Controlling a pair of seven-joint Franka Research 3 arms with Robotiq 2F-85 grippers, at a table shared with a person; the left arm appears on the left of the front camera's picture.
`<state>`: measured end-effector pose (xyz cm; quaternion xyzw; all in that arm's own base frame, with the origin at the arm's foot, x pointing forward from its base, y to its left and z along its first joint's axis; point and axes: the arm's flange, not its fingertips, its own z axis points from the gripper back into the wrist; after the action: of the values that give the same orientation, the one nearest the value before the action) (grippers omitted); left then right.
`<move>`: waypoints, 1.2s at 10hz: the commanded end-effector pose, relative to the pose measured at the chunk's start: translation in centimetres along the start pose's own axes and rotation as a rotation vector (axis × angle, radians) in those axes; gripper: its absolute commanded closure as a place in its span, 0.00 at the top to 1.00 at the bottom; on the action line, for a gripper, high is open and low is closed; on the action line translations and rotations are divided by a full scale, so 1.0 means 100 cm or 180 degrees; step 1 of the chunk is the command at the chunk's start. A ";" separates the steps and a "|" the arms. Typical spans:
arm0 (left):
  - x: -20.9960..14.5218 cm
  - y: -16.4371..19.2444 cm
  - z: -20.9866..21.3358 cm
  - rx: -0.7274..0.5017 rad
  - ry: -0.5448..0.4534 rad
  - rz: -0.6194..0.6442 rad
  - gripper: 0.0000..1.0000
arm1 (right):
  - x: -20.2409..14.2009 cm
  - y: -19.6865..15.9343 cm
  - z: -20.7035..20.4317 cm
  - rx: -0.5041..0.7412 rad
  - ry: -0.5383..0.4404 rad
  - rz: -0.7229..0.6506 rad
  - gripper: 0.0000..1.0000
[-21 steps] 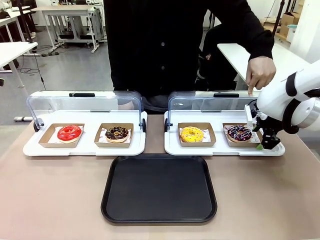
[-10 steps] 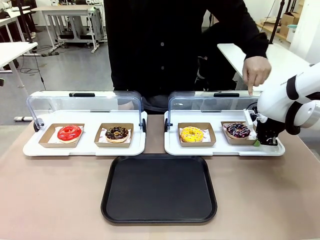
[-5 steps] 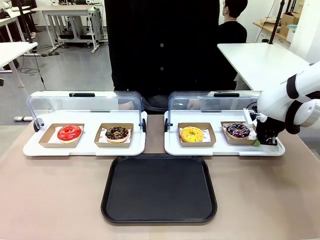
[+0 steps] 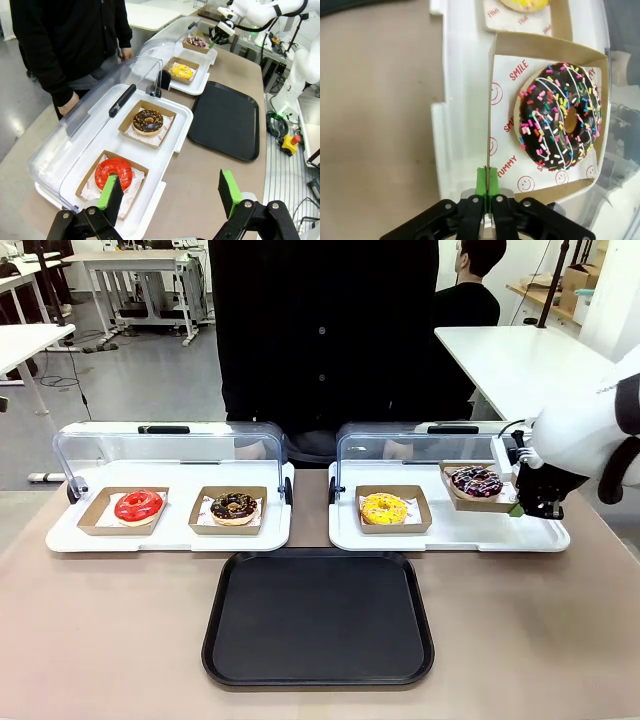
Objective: Move the fourth donut from the left to the tray.
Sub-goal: Pick up the Paper togo box containing the Donut indicated by the person and place it on the Handle tray.
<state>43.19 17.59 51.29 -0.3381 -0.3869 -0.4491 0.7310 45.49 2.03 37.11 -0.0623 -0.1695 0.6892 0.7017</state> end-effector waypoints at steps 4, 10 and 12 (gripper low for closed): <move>0.001 -0.002 0.000 -0.0033 0.0006 0.0001 1.00 | 0.077 0.070 0.029 -0.0023 0.0145 -0.0105 0.02; 0.001 -0.002 0.000 -0.0033 0.0006 0.0001 1.00 | 0.113 0.051 0.036 -0.0054 0.0014 0.0001 0.02; 0.001 -0.002 0.000 -0.0033 0.0006 0.0001 1.00 | 0.113 0.051 0.036 -0.0054 0.0014 0.0001 0.02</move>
<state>43.19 17.58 51.29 -0.3382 -0.3868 -0.4491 0.7309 39.32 12.73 40.59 -0.0571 -0.1737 0.6883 0.7020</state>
